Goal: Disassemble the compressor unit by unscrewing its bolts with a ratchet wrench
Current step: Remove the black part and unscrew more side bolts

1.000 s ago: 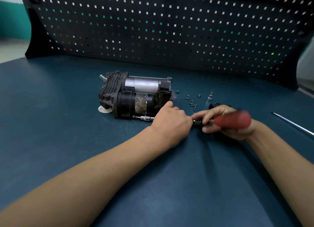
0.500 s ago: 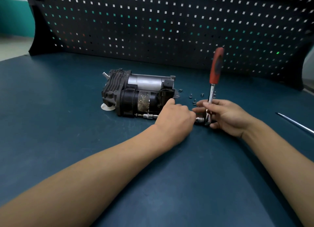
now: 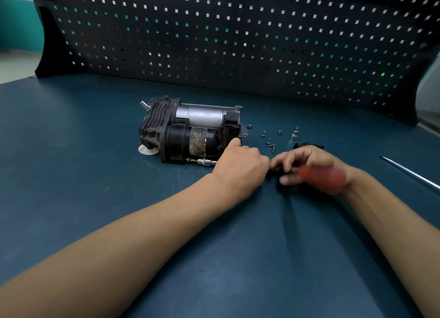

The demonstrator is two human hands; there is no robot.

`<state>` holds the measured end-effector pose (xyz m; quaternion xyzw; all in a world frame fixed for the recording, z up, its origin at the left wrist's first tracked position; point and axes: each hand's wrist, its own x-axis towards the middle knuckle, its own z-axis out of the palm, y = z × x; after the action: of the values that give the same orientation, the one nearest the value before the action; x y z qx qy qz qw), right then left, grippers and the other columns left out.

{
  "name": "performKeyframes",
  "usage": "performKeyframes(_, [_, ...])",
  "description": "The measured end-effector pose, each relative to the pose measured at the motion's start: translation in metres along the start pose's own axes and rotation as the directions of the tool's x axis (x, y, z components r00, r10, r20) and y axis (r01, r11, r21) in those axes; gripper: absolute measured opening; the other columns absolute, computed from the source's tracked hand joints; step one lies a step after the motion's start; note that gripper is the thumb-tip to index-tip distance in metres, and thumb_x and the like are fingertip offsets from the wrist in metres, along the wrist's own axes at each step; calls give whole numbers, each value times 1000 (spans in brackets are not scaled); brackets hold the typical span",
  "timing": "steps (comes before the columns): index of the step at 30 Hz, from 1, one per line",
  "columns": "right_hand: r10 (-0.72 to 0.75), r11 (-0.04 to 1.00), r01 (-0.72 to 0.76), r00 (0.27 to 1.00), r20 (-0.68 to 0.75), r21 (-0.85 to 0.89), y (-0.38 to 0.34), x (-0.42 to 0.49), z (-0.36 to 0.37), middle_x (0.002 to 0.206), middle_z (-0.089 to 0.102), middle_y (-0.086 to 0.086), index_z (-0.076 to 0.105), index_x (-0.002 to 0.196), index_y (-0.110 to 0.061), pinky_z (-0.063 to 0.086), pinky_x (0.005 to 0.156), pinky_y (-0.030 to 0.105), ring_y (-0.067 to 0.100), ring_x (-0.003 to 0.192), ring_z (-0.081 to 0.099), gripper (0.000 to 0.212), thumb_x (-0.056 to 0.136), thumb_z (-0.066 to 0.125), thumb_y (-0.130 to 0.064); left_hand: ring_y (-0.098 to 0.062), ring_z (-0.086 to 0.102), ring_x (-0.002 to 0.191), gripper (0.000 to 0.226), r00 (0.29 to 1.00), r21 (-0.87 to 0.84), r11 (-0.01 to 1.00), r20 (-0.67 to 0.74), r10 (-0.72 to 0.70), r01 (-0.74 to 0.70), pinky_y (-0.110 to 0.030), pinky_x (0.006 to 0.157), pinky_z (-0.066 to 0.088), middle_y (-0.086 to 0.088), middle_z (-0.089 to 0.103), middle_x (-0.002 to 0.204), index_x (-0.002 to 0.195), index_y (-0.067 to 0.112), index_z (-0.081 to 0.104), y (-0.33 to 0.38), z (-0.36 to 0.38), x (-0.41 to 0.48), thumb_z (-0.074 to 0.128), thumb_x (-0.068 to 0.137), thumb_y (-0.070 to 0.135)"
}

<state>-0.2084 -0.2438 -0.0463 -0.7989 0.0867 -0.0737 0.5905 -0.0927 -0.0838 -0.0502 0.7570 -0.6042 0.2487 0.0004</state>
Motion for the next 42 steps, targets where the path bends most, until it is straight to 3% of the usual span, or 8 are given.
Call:
performKeyframes(4, [109,975,-64,973,-205,214,-5,10,4,91,77,1,66,81,-21,46,43,19,9,73,71,9,75,73,-17,-31,62,85,27,1000,17,1000,8,-14,14,-36,74,19,-11,66,90,72,21,32,2,0,1,45,89,4])
performKeyframes(10, [293,936,-210,910,-293,284,-5,21,2,93,78,5,60,112,-7,43,43,16,15,78,76,15,98,59,-11,-25,36,64,37,999,-17,999,-28,-47,47,-35,73,21,-9,61,82,64,20,23,1,1,1,44,89,3])
performKeyframes(16, [97,953,-41,979,-177,299,-8,6,-1,94,76,2,72,78,-21,50,48,18,15,84,74,20,70,72,-3,-29,49,68,40,1000,-18,999,-5,-27,27,-35,72,21,-8,55,78,64,20,19,2,-3,1,47,86,1])
performKeyframes(23, [16,984,10,990,-141,179,-8,0,7,90,76,5,64,52,-21,42,50,18,24,83,59,25,63,72,0,-29,60,92,13,999,-92,996,48,-9,13,-34,74,24,-6,68,96,86,19,51,-3,-10,-6,45,92,9])
performKeyframes(26, [11,977,20,990,-141,211,-6,1,5,90,76,7,63,51,-21,42,49,18,23,80,59,26,63,72,1,-28,59,100,23,984,-279,959,-179,3,-54,-38,82,45,0,71,105,105,18,69,-38,-20,-20,53,91,24])
performKeyframes(28, [-1,981,27,991,-133,192,-5,0,5,92,77,9,63,50,-20,45,51,20,24,82,59,24,58,75,-1,-28,57,105,34,915,-349,935,-356,-191,59,-43,88,48,0,70,114,111,16,71,-76,-29,-36,59,84,34])
performKeyframes(34, [-6,981,33,991,-136,193,-5,1,5,94,76,9,62,51,-21,43,50,19,15,71,60,22,58,76,-5,-23,22,141,99,896,-266,856,160,-414,443,-45,115,27,4,32,154,153,30,25,-135,-11,-99,62,66,60])
performKeyframes(42, [-10,979,40,989,-149,201,-3,2,5,95,76,9,62,53,-21,43,50,18,9,72,65,23,61,76,-6,-28,24,141,98,840,-266,804,43,-541,532,-49,112,31,-2,32,152,153,29,21,-113,7,-93,55,66,58])
